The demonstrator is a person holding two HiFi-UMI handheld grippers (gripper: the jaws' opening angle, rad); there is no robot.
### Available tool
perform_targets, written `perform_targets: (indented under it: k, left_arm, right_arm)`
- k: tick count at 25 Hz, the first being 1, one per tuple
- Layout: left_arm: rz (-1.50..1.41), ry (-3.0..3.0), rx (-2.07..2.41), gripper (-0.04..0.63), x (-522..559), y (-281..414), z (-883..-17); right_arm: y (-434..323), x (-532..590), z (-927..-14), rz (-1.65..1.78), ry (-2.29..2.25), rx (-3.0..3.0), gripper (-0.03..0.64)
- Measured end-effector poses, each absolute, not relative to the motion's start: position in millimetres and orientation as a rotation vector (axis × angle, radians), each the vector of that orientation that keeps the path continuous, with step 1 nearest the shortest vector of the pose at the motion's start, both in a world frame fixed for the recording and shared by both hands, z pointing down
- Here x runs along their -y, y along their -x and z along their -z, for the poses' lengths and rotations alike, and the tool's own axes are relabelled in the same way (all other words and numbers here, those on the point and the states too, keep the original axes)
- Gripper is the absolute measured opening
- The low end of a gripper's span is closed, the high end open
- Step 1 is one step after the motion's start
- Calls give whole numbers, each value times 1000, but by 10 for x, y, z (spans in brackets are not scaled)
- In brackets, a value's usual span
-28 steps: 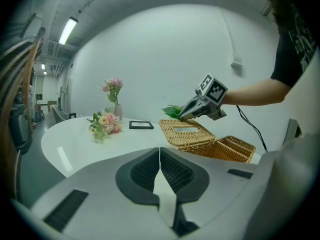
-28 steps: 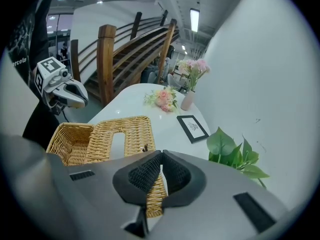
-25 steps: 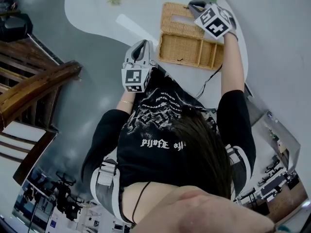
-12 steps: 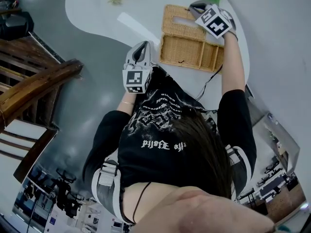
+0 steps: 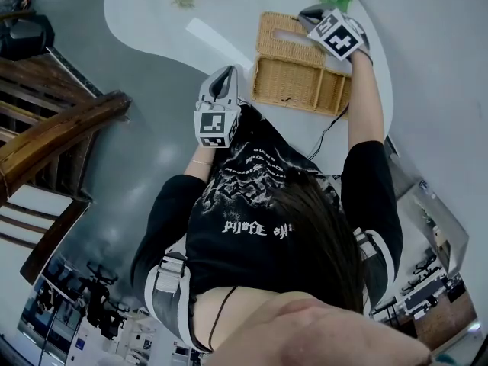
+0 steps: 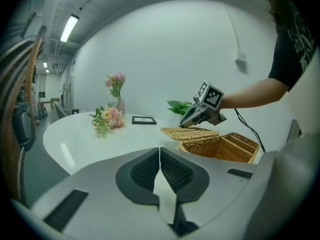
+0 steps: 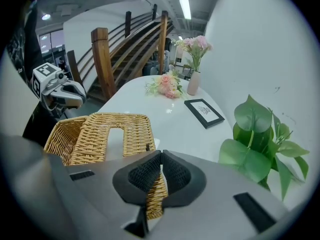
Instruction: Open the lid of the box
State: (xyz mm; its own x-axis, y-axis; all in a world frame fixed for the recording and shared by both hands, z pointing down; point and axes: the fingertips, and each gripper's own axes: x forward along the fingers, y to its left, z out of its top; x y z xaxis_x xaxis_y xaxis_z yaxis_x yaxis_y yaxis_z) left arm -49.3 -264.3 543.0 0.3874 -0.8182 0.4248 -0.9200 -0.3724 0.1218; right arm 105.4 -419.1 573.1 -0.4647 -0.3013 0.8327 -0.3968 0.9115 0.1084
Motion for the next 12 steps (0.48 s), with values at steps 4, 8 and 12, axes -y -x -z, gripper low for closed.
perform_targets:
  k: [4,8,12]
  left_arm:
    - [-424,-2305,1522,25,2651,520,-5436]
    - [-423,-2299,1530,25,2648,541,-5431]
    - [-427,-2291,1529,25,2633,564,-5455]
  right_arm:
    - [-1051,4186,-5807,-154,-489,2081,35]
    - [-1051,4176,-5851,-187,-483,2075,35]
    - [-1063,4202,-5864,-202,-517,2080,44]
